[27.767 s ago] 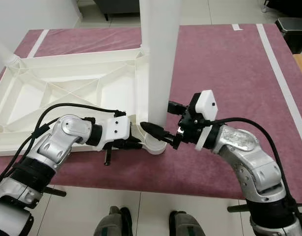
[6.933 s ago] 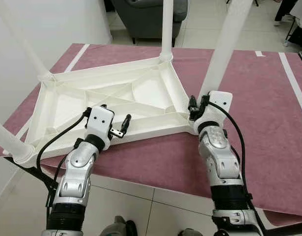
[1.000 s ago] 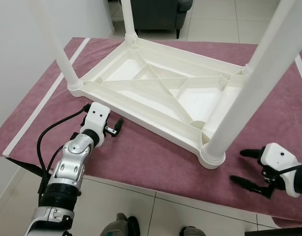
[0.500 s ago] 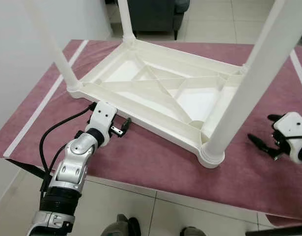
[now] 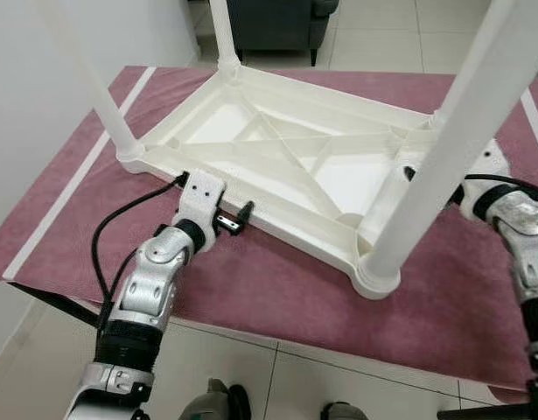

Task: Building children table

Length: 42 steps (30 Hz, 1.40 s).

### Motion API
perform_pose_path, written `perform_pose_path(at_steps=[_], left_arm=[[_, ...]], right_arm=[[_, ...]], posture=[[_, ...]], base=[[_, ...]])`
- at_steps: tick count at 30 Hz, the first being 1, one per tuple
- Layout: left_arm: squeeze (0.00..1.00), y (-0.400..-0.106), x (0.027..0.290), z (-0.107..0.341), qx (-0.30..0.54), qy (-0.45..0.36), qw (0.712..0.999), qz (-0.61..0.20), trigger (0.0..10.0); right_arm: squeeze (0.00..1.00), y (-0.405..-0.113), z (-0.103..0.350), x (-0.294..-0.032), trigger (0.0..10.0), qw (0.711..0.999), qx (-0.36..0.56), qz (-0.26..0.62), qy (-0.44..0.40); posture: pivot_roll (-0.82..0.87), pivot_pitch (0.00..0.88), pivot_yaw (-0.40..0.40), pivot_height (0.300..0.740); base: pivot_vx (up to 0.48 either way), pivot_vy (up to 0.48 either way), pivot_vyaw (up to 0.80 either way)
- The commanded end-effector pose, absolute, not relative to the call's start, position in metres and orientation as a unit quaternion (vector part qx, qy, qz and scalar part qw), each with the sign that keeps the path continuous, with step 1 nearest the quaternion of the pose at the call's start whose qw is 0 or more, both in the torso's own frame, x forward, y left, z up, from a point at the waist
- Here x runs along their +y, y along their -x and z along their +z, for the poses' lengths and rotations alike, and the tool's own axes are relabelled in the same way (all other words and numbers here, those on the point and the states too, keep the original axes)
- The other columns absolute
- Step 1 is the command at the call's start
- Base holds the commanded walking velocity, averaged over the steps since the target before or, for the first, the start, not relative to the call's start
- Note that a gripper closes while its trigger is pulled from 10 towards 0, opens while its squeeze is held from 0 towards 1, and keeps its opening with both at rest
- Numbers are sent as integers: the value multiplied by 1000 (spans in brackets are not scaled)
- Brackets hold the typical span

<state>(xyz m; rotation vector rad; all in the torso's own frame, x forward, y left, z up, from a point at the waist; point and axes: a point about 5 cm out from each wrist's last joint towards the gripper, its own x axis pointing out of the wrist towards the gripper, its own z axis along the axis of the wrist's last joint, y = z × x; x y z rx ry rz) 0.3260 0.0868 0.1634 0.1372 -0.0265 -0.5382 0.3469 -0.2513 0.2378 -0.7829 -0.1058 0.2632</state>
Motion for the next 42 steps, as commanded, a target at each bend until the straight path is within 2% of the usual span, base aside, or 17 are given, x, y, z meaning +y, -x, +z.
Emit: perform_pose_path(at_steps=[1,4,8,11,12,13,14,16,17,20,22,24,29,31,36,40,42], left_arm=[[0,-328,92,154,14,-79,968,-239,10000],[0,-324,90,153,24,-76,967,-243,10000],[0,-322,92,151,34,-68,968,-240,10000],[0,-317,96,149,57,-38,971,-227,10000],[0,-317,96,149,57,-38,971,-227,10000],[0,-316,98,149,66,-13,973,-221,10000],[0,-316,98,149,66,-13,973,-221,10000],[0,-324,99,148,85,39,975,-200,10000],[0,-324,99,148,85,39,975,-200,10000],[0,-333,97,146,105,66,974,-188,10000],[0,-333,97,146,105,66,974,-188,10000],[0,-341,97,144,125,88,973,-173,10000],[0,-347,99,142,145,109,971,-153,10000],[0,-350,101,143,150,113,972,-143,10000],[0,-352,101,146,150,115,972,-139,10000],[0,-362,103,151,148,118,972,-137,10000],[0,-365,105,153,146,117,973,-135,10000]], right_arm=[[0,-355,230,-248,10000,909,-41,124,396],[0,-370,230,-241,10000,898,-33,99,428],[0,-376,230,-239,10000,888,-29,90,449],[0,-385,232,-236,10000,863,-18,80,498],[0,-385,232,-236,10000,863,-18,80,498],[0,-388,232,-235,10000,849,-15,80,522],[0,-388,232,-235,10000,849,-15,80,522],[0,-390,230,-235,10000,818,3,96,567],[0,-390,230,-235,10000,818,3,96,567],[0,-390,226,-238,10000,790,20,120,600],[0,-390,226,-238,10000,790,20,120,600],[0,-386,220,-243,10000,762,36,148,629],[0,-380,214,-250,10000,736,52,177,652],[0,-373,209,-256,10000,711,65,209,668],[0,-368,204,-259,10000,692,75,236,678],[0,-351,189,-260,10000,651,100,321,681],[0,-343,184,-259,10000,639,108,351,676]], posture=[[-68,132,153,740],[-49,138,147,740],[-47,140,147,740],[-32,154,141,740],[-32,154,141,740],[-28,157,136,740],[-28,157,136,740],[-29,161,126,740],[-29,161,126,740],[-36,161,126,740],[-36,161,126,740],[-51,164,131,740],[-63,164,139,740],[-71,166,145,740],[-73,166,146,740],[-78,164,147,740],[-79,164,147,740]], base=[[0,0,0],[0,0,0],[0,0,0],[0,0,0],[0,0,0],[0,0,0],[0,0,0],[0,0,0],[0,0,0],[0,0,0],[0,0,0],[0,0,0],[0,0,0],[0,0,0],[0,0,0],[0,0,0],[0,0,0]])
